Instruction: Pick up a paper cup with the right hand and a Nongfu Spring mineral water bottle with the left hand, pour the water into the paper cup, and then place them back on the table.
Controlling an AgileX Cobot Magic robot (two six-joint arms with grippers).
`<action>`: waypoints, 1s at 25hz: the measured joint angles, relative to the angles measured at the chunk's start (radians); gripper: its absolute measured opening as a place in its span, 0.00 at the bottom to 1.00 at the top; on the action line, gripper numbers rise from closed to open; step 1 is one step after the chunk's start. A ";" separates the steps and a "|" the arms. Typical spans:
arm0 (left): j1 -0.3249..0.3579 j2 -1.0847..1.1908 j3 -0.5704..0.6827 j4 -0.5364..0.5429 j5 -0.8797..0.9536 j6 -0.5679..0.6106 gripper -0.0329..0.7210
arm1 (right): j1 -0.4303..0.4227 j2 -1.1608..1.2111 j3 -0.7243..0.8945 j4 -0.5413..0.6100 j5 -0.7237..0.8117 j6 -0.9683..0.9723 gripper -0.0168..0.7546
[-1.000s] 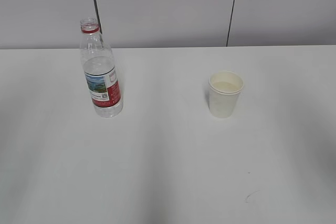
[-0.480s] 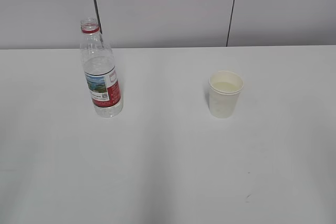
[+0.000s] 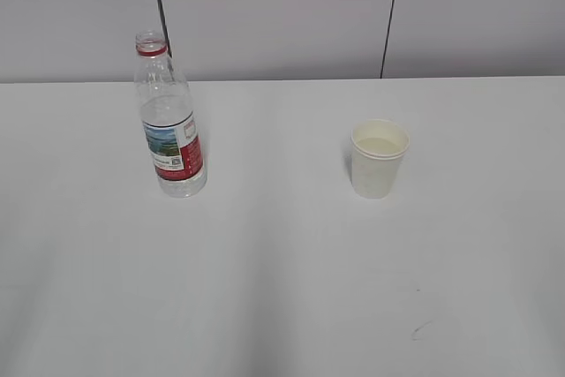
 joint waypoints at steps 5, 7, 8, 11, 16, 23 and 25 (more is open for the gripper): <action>0.000 -0.001 0.022 0.024 0.004 0.003 0.83 | 0.000 -0.006 0.025 -0.004 -0.071 -0.001 0.78; 0.000 -0.001 0.028 0.024 0.007 0.011 0.83 | 0.000 -0.006 0.029 -0.004 -0.076 -0.002 0.78; 0.000 -0.001 0.028 0.024 0.008 0.019 0.83 | 0.000 -0.006 0.033 -0.008 -0.078 -0.002 0.78; 0.000 -0.001 0.028 0.024 0.008 0.030 0.83 | 0.000 -0.006 0.035 -0.010 -0.078 -0.005 0.78; 0.000 -0.001 0.028 0.024 0.008 0.033 0.83 | 0.000 -0.006 0.035 -0.010 -0.078 -0.005 0.78; 0.000 -0.001 0.028 0.067 0.008 0.039 0.83 | 0.000 -0.006 0.038 -0.001 -0.080 -0.007 0.78; 0.000 -0.001 0.028 0.085 0.008 0.039 0.83 | 0.000 -0.006 0.038 0.005 -0.080 -0.007 0.78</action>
